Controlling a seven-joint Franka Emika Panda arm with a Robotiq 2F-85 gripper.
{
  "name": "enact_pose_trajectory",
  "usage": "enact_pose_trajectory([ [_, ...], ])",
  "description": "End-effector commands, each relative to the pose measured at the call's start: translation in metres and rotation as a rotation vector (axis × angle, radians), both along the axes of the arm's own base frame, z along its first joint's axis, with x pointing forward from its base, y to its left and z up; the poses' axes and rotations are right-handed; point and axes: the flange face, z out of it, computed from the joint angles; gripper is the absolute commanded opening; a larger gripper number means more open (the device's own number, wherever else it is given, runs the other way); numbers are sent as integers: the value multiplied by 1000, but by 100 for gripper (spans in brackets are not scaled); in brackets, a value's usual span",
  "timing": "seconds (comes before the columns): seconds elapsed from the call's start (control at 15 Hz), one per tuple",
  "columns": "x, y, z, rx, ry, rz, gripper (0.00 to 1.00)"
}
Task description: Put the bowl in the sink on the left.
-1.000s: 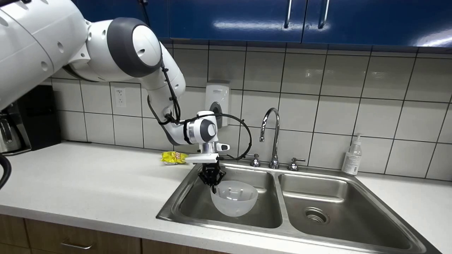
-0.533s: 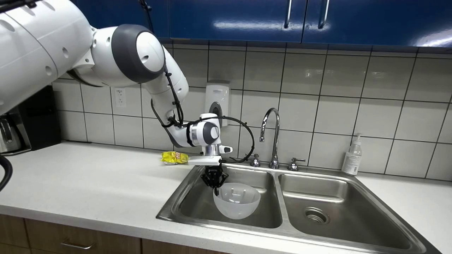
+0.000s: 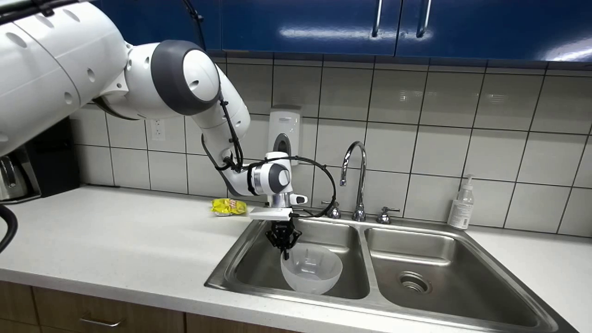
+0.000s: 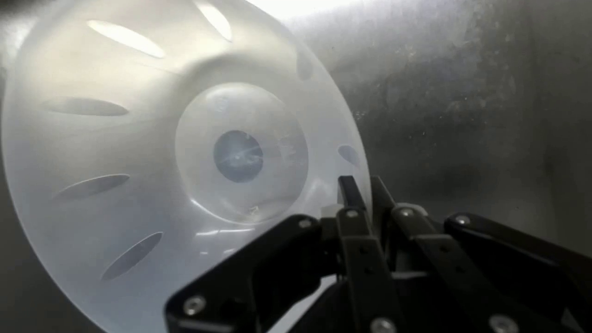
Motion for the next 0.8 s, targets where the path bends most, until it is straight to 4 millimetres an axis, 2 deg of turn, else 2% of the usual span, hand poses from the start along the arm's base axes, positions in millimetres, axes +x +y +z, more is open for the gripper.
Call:
enact_pose_trajectory([
  [0.0,7,-4,5,13,-12,13,36],
  [0.33,9,-2,9,3,-15,20,72],
  [0.53,10,-1,19,-3,-24,25,94],
  [0.6,11,-2,23,-3,-28,26,99],
  [0.73,12,-5,32,-1,-37,19,100],
])
